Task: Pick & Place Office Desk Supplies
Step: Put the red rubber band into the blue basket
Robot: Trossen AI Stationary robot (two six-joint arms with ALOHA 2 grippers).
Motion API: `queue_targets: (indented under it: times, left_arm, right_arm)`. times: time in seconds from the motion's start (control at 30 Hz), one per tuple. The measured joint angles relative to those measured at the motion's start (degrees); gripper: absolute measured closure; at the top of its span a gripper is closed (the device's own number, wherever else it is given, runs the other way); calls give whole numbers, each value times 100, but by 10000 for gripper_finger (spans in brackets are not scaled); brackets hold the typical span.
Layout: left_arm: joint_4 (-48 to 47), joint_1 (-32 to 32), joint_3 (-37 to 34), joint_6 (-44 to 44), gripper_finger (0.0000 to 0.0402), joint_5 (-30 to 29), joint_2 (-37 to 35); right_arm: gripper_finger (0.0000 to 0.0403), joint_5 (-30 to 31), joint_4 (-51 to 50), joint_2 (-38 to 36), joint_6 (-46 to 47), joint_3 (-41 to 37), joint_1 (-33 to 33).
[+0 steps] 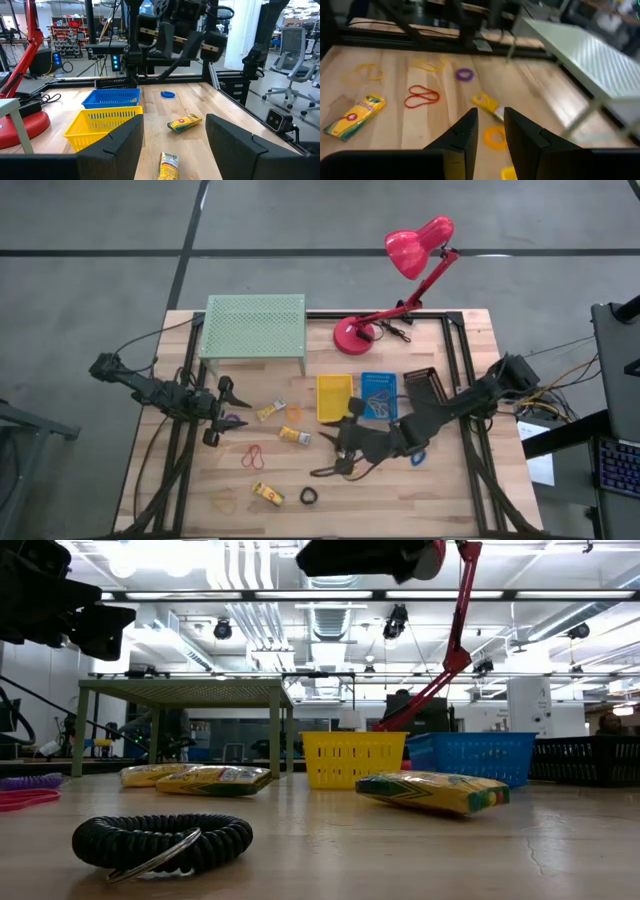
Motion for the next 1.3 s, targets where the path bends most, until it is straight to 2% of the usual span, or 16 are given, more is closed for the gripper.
queue_targets:
  times: [0.13,0.27,0.57,0.8,1.03,1.23,1.3]
  left_arm:
    - [0,-1,0,0,183,0,0]
    - [0,1,-1,-1,183,0,0]
    - [0,1,0,-1,183,0,-6]
    - [0,1,2,0,183,0,-5]
    - [0,0,-1,-2,183,0,0]
    - [0,-2,0,0,183,1,0]
    - [0,0,-1,0,183,0,0]
  right_arm:
    - [311,-452,-10,112,-496,50,-17]
    - [316,-870,134,170,-565,122,-66]
    - [325,-893,113,198,-384,133,-61]
    - [317,193,-178,-92,-334,129,171]
    - [314,568,-996,-687,-223,-65,792]
    - [316,1735,-1698,-1288,352,-426,1414]
    - [319,1894,-1715,-1572,505,-637,1596]
